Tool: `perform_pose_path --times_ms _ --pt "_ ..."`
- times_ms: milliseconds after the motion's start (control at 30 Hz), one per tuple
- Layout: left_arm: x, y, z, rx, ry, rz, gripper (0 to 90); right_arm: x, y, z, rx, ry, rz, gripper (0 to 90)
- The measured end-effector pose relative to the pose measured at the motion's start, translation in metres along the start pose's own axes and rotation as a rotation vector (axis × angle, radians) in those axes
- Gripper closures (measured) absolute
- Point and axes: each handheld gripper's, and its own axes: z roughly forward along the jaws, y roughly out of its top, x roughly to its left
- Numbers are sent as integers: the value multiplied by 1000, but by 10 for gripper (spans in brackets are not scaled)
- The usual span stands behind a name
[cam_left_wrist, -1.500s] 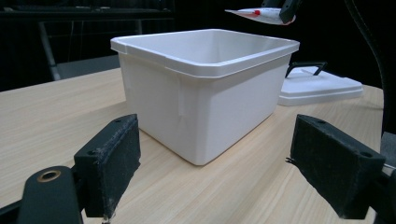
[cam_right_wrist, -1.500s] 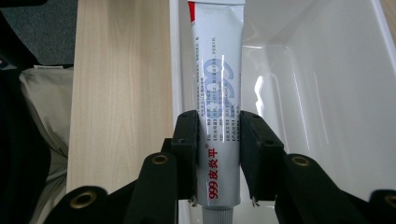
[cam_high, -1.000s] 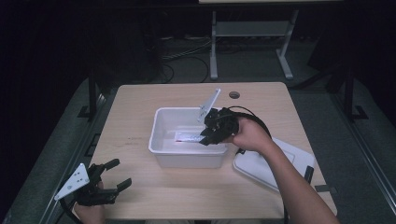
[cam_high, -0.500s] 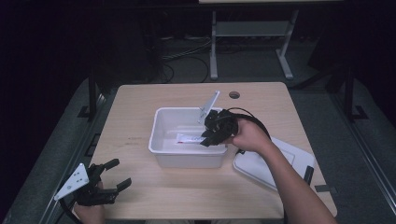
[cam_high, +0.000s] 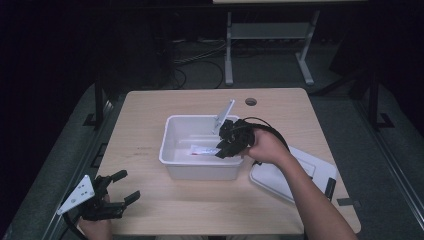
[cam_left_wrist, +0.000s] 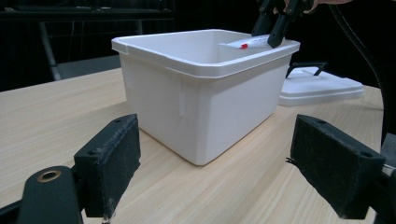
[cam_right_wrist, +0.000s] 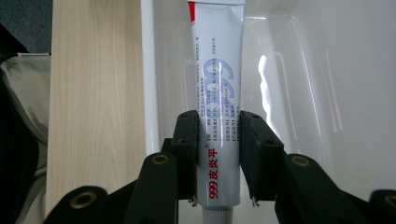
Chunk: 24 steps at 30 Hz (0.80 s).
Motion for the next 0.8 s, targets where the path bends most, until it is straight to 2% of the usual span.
perform_pose_path --times_ms 433,567,800 --pt "0 0 0 1 0 5 157 -1 -5 11 25 7 8 683" --pt "0 0 -1 -2 1 1 157 -2 -7 13 3 13 17 682" --pt "0 0 0 1 1 3 157 -3 -12 20 22 16 29 683"
